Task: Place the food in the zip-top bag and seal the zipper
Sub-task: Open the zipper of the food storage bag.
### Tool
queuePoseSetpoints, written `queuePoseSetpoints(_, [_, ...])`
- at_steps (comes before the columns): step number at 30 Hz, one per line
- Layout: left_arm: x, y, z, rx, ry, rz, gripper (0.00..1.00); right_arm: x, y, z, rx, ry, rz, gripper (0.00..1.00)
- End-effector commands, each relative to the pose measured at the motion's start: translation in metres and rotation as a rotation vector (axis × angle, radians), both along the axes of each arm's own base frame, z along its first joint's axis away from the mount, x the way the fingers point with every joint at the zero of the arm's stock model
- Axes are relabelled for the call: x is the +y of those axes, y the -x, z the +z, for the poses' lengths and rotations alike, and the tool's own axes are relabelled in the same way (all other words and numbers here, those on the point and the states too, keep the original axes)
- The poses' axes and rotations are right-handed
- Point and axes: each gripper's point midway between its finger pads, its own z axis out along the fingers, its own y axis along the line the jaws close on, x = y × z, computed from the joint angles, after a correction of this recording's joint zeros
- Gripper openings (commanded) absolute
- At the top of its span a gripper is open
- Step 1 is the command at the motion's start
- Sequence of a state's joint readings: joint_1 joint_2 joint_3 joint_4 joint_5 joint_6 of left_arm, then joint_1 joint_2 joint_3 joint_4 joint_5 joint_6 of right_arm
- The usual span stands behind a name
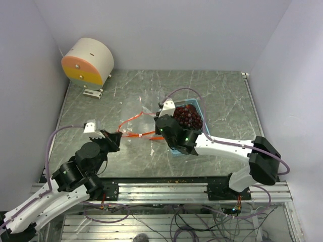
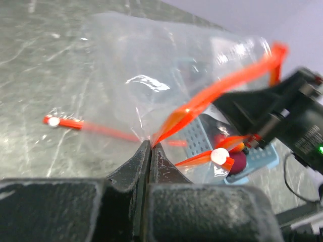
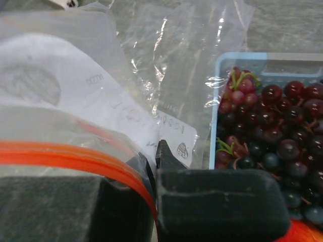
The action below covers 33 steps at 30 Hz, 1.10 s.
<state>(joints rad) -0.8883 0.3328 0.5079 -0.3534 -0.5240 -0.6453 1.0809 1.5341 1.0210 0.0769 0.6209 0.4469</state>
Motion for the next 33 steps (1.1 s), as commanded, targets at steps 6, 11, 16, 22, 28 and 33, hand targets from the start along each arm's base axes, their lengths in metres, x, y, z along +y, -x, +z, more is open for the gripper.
queuePoseSetpoints(6, [0.050,-0.007,0.011,0.002,-0.033,0.251,0.19,-0.006,0.007,0.004,-0.030,0.001,0.036,0.00])
queuePoseSetpoints(11, [0.003,-0.016,0.025,-0.054,-0.042,0.070,0.55,0.022,0.019,0.003,-0.008,-0.027,0.134,0.00])
queuePoseSetpoints(16, [-0.034,-0.025,0.023,-0.052,-0.042,-0.036,0.70,0.044,0.023,0.020,-0.002,-0.079,0.156,0.00])
queuePoseSetpoints(22, [-0.055,-0.032,0.011,-0.021,-0.046,-0.080,0.76,0.051,0.023,0.026,-0.005,-0.076,0.148,0.00])
queuePoseSetpoints(28, [-0.056,-0.034,0.009,-0.024,-0.038,-0.074,0.71,0.053,0.026,0.027,-0.003,-0.078,0.151,0.00])
queuePoseSetpoints(33, [-0.026,-0.035,-0.013,0.059,-0.126,0.058,0.21,0.040,0.026,0.024,-0.002,-0.060,0.114,0.00])
